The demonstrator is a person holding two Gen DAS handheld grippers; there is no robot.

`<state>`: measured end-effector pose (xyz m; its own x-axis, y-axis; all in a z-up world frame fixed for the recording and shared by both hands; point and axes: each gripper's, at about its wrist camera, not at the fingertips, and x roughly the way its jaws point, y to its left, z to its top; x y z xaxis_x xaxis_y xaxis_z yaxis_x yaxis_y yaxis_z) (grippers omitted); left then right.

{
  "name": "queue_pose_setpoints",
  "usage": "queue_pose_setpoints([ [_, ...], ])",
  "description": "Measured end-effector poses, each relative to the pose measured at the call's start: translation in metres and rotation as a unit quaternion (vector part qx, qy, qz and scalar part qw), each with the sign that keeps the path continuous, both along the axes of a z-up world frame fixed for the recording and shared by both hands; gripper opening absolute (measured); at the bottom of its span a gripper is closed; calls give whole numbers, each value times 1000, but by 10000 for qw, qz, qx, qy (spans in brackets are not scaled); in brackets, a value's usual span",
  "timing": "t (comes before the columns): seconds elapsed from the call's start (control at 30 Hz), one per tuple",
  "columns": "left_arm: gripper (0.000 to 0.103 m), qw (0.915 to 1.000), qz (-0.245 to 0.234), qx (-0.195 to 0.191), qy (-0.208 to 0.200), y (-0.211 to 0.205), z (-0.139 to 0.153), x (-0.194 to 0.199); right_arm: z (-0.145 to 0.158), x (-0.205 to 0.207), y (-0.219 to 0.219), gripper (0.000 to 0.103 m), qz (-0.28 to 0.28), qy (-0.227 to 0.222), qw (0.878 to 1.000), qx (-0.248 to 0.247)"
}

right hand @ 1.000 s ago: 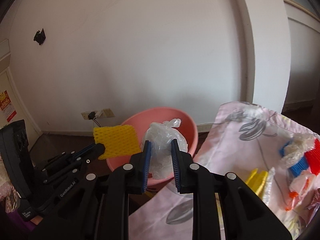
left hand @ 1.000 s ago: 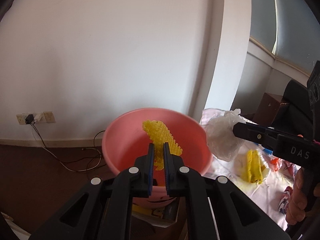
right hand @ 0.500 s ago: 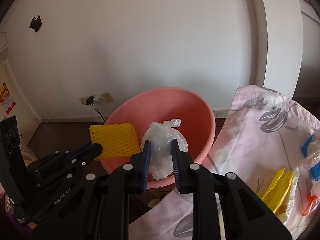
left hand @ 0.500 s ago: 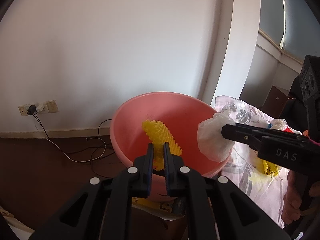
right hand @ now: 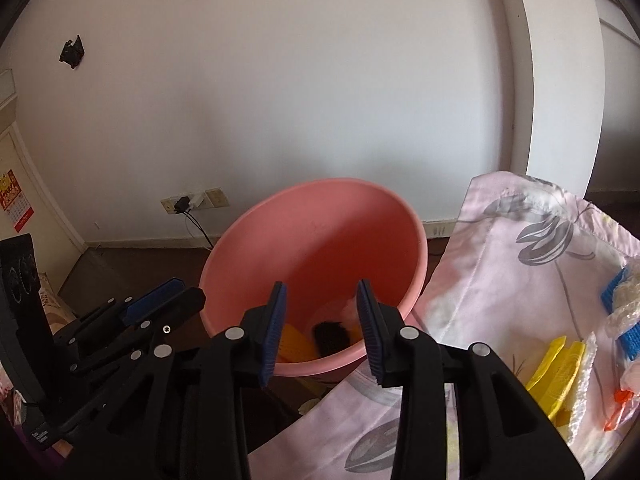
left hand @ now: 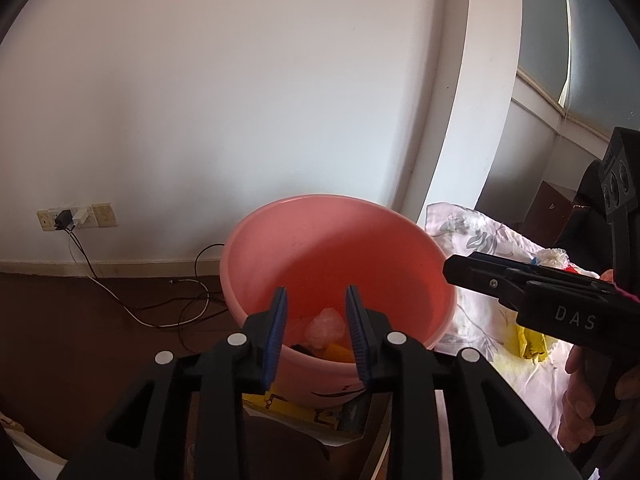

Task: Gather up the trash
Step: 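Open both tools to drop the items into the basin, then move the right tool to the crumpled patterned paper and grasp it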

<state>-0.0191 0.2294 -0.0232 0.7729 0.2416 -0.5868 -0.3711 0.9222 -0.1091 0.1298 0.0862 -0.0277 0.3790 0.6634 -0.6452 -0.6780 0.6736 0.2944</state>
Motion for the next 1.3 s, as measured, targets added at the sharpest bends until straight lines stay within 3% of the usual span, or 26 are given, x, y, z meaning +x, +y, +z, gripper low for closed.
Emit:
queue_pose_setpoints([
  [0.57,29,9985,-439,136,-284,-41,29,-7,29,-25,-51,37,-393,-308,9985,219],
  [1.3,29,9878,-1501,232,-356,-128,40,2,43,-70,-178,37,-1450,-755,9866,-3],
])
